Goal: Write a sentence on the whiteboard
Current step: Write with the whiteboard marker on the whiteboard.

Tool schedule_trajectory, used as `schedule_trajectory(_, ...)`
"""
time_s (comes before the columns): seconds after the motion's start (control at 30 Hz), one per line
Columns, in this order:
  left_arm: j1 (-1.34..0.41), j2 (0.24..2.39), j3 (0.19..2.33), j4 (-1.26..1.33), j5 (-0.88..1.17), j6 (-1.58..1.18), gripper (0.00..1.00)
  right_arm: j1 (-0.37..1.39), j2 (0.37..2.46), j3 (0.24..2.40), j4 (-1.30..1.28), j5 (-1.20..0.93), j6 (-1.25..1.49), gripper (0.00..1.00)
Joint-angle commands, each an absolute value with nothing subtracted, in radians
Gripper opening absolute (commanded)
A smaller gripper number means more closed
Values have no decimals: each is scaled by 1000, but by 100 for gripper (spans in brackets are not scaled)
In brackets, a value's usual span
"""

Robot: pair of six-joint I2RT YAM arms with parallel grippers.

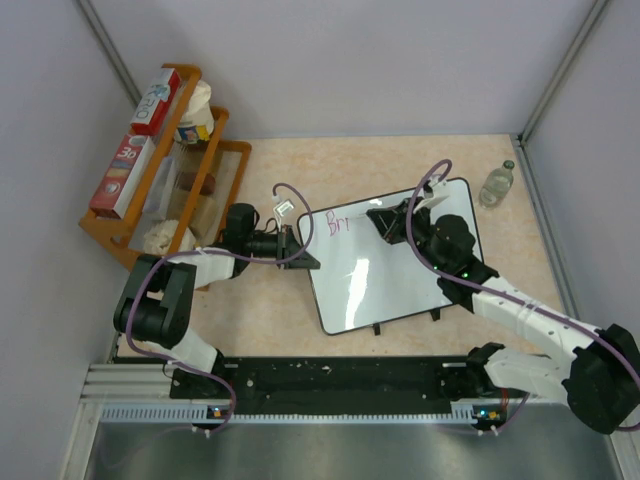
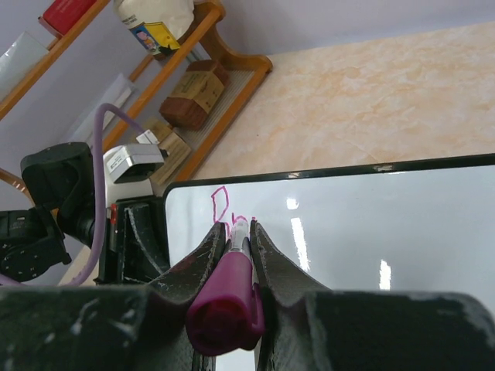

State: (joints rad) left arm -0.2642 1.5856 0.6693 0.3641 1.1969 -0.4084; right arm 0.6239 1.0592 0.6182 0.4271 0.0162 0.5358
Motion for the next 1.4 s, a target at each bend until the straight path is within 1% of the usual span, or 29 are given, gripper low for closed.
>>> schedule_trajectory(0.0,-291,1582,630,347,1111,-210,0,615,1091,692,485,31,540,0)
schedule_trajectory(0.7,-291,1588,634,342,1109,-206,0,609,1164,712,496,46,548,0)
schedule_trajectory(1.37,-291,1592,637,341,1104,-203,0,586,1060,672,459,46,557,0)
